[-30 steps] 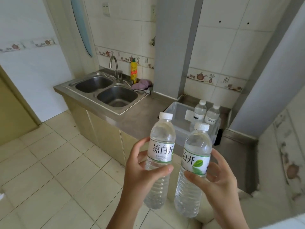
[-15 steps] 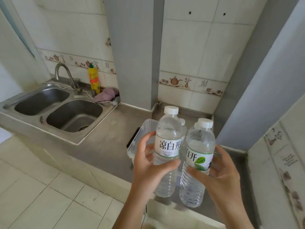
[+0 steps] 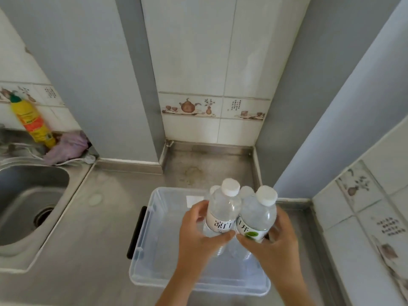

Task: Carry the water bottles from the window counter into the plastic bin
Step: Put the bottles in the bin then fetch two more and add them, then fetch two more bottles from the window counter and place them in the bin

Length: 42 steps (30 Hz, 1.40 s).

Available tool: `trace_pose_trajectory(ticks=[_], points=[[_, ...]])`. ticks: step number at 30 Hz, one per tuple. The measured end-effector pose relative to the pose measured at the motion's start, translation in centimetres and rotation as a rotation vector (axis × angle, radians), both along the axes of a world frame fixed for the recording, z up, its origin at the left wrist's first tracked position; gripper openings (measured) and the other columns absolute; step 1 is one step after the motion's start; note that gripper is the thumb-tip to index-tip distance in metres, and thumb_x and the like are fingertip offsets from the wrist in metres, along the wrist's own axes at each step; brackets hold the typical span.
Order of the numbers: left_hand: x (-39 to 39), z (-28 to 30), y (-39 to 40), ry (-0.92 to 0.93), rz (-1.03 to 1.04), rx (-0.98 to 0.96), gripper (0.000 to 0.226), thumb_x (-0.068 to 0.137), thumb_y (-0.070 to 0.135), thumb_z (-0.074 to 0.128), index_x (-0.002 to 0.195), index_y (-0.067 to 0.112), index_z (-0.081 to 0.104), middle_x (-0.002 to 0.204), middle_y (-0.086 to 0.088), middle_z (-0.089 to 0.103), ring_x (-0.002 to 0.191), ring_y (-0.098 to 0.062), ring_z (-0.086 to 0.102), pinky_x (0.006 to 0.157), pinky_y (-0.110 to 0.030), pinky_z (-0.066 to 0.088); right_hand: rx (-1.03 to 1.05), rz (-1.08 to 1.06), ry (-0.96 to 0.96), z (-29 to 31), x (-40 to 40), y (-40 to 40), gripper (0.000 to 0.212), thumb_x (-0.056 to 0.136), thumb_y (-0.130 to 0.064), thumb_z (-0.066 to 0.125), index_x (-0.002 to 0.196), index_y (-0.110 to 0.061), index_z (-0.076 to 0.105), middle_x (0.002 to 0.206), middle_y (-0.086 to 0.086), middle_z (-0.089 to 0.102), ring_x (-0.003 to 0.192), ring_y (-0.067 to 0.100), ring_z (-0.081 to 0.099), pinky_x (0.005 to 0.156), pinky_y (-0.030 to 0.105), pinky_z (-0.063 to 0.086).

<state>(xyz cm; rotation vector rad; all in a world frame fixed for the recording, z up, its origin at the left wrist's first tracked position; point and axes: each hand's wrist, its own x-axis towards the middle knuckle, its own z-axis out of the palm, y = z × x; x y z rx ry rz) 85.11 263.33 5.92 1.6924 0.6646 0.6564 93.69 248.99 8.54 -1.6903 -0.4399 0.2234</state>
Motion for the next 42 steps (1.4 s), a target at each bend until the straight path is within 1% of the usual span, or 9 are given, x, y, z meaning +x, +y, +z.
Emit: trace_pose_trajectory(ticks=[8, 14, 19, 24, 27, 29, 32, 36, 42], points=[[0.5, -4.0, 1.2, -0.008, -0.068, 0.124, 0.077, 0.052, 0.02, 0.097, 0.113, 0.039, 0.053, 0.125, 0.017, 0.044, 0.11, -0.01, 0.061, 0.093, -0.033, 0.057, -0.136, -0.124, 0.042, -3.8, -0.2, 1.0, 0.083, 0.052, -0.006, 0.093, 0.121, -0.03, 0.055, 0.11, -0.016, 0.068, 0.105, 0.009, 0.065, 0.087, 0.036, 0.056], [0.8, -5.2, 1.6, 0.009, -0.114, 0.086, 0.08, 0.05, 0.014, 0.096, 0.111, 0.038, 0.051, 0.128, 0.016, 0.037, 0.116, -0.009, 0.055, 0.097, -0.041, 0.055, -0.337, -0.186, -0.013, -4.2, -1.0, 1.6, 0.083, 0.051, -0.023, 0.093, 0.107, -0.058, 0.043, 0.098, -0.04, 0.061, 0.086, -0.004, 0.064, 0.073, 0.025, 0.054], [0.8, -6.2, 1.8, 0.024, -0.149, 0.069, 0.083, 0.047, -0.001, 0.094, 0.11, 0.028, 0.048, 0.132, 0.01, 0.028, 0.114, 0.01, 0.05, 0.099, -0.02, 0.049, -0.437, -0.15, -0.043, -4.1, -1.2, 1.9, 0.084, 0.054, -0.019, 0.093, 0.104, -0.057, 0.038, 0.092, -0.038, 0.054, 0.079, -0.004, 0.058, 0.063, 0.009, 0.042], [1.1, -6.1, 1.5, 0.016, -0.182, 0.109, 0.083, 0.049, 0.025, 0.084, 0.114, 0.042, 0.035, 0.128, 0.013, 0.03, 0.111, 0.013, 0.048, 0.087, -0.002, 0.043, -0.507, -0.1, -0.045, -3.5, -0.6, 1.9, 0.073, 0.059, -0.015, 0.09, 0.099, -0.05, 0.04, 0.089, -0.033, 0.053, 0.074, -0.001, 0.057, 0.057, 0.004, 0.038], [1.0, -5.7, 1.5, 0.022, -0.172, 0.086, 0.092, 0.048, 0.036, 0.086, 0.114, 0.06, 0.026, 0.127, 0.021, 0.032, 0.112, 0.001, 0.049, 0.087, -0.008, 0.045, -0.539, -0.072, -0.049, -3.1, -0.7, 2.0, 0.071, 0.062, -0.024, 0.088, 0.102, -0.052, 0.037, 0.094, -0.036, 0.048, 0.082, 0.004, 0.054, 0.063, 0.005, 0.038], [1.0, -5.2, 1.7, -0.007, -0.15, 0.171, 0.095, 0.048, 0.04, 0.087, 0.116, 0.06, 0.024, 0.126, 0.022, 0.035, 0.116, -0.004, 0.047, 0.094, -0.011, 0.039, -0.563, -0.061, -0.059, -2.7, -0.9, 1.8, 0.075, 0.063, -0.031, 0.088, 0.113, -0.052, 0.037, 0.104, -0.034, 0.051, 0.092, 0.008, 0.058, 0.075, 0.016, 0.047], [1.0, -3.9, 2.1, -0.098, -0.148, 0.398, 0.086, 0.055, 0.047, 0.083, 0.126, 0.036, 0.035, 0.128, 0.019, 0.038, 0.12, -0.012, 0.045, 0.105, -0.022, 0.034, -0.61, -0.04, -0.12, -1.8, -1.0, 1.3, 0.084, 0.062, -0.033, 0.088, 0.134, -0.036, 0.044, 0.121, -0.016, 0.059, 0.11, 0.016, 0.06, 0.088, 0.036, 0.051], [1.6, -1.7, 2.2, -0.141, -0.22, 0.644, 0.064, 0.072, 0.05, 0.077, 0.122, 0.021, 0.047, 0.13, -0.003, 0.051, 0.123, -0.022, 0.048, 0.105, -0.033, 0.035, -0.682, -0.005, -0.304, -0.3, -0.8, 0.3, 0.072, 0.065, -0.041, 0.085, 0.129, -0.024, 0.056, 0.126, -0.008, 0.062, 0.116, 0.016, 0.058, 0.091, 0.028, 0.048], [3.2, 2.7, 0.2, -0.076, -0.386, 0.972, 0.038, 0.087, 0.045, 0.064, 0.119, 0.024, 0.065, 0.127, 0.003, 0.065, 0.12, -0.018, 0.057, 0.107, -0.051, 0.036, -0.753, -0.129, -0.464, 1.7, -2.8, -2.7, 0.048, 0.083, -0.042, 0.067, 0.125, -0.022, 0.06, 0.129, -0.006, 0.06, 0.123, 0.018, 0.054, 0.092, 0.035, 0.053]])
